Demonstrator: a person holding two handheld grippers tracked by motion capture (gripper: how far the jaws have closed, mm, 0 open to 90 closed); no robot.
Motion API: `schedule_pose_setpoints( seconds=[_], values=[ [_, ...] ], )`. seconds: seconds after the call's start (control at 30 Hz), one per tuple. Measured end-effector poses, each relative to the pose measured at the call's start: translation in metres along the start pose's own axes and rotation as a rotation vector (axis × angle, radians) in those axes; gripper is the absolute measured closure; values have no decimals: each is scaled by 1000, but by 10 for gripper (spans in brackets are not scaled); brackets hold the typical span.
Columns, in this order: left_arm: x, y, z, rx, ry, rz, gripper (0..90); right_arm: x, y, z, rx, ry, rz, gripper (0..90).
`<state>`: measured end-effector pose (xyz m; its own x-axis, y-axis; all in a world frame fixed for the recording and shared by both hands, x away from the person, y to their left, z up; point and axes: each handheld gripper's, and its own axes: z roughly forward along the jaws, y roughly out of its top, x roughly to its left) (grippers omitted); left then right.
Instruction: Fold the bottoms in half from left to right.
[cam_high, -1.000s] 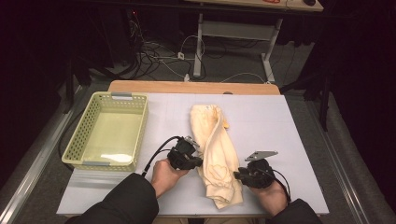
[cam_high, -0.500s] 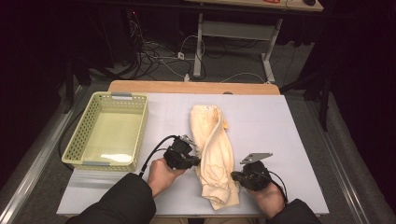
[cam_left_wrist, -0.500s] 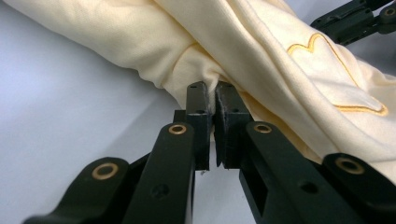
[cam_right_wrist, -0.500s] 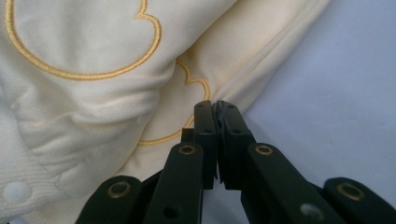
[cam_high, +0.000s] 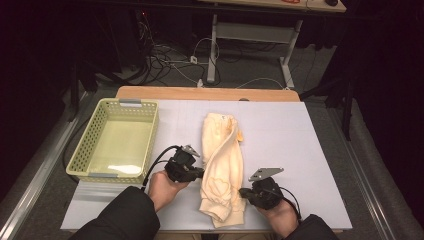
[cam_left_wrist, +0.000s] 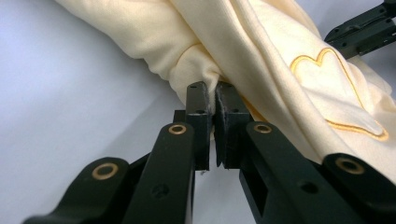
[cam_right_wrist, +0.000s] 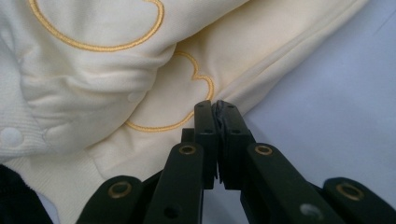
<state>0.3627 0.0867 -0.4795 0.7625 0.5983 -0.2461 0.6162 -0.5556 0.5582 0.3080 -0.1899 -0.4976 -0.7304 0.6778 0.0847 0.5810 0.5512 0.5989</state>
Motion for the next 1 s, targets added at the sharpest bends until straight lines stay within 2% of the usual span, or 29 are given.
schedule_pose_setpoints(
  seconds=[0.17,0.27,0.37,0.53,0.73,0.9,1.0],
  values=[
    [2,-6,-3,1,-6,-3,826,5,0,3,4,20,-13,882],
    [1,-6,-3,0,-3,10,816,5,-1,3,-2,26,-3,852],
    [0,-6,-5,-16,-6,12,764,4,-2,1,-26,19,-3,796],
    [-2,-5,-11,-56,16,16,680,2,-3,-6,-69,-1,13,778],
    [-7,6,-6,-59,21,38,665,-1,-4,-11,-101,-12,31,767],
    [-14,18,1,-72,-2,53,668,-6,-4,-15,-116,-18,39,760],
    [-15,25,7,-81,-13,48,680,-7,-4,-17,-124,-18,46,761]
  ],
)
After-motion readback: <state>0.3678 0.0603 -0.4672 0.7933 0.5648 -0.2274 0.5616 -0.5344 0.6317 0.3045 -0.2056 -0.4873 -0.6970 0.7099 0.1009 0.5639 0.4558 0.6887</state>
